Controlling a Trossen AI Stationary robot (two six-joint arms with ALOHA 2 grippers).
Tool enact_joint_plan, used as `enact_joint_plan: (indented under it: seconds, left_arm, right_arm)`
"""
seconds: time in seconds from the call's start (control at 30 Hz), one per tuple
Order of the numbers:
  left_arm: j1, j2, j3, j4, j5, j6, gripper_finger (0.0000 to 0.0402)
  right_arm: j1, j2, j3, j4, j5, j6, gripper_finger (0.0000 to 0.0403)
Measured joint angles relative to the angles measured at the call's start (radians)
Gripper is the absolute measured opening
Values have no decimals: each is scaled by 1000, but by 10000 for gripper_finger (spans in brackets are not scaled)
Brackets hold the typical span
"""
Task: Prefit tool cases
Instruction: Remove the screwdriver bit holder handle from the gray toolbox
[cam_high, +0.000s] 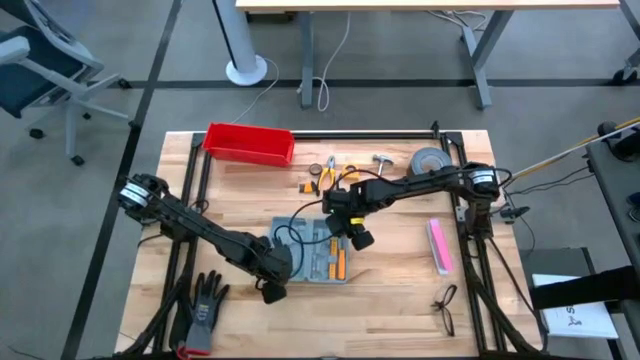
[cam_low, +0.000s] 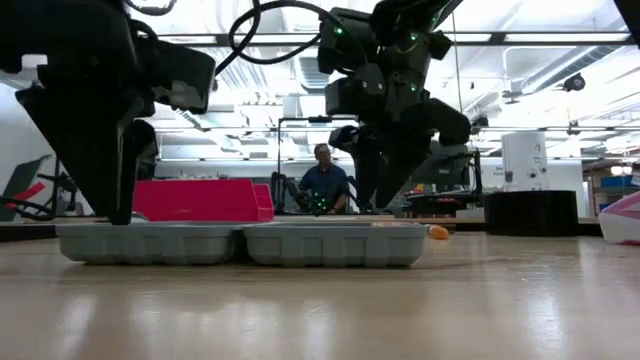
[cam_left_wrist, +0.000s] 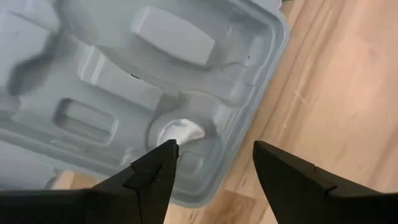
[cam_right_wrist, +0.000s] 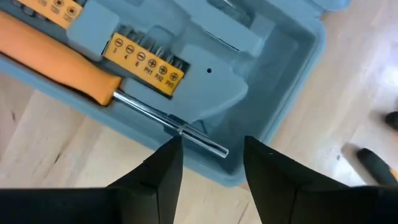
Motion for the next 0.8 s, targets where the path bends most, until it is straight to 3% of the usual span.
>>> enact_joint_plan:
  seconds: [0.4, 0.8]
  left_arm:
    - [0, 0, -15, 21, 4, -34, 241]
    - [0, -2, -72, 31, -4, 11, 219]
  right_arm:
    - [-6, 55, 3, -5, -57, -36, 128]
    - [62, 57, 2, -107, -137, 66, 133]
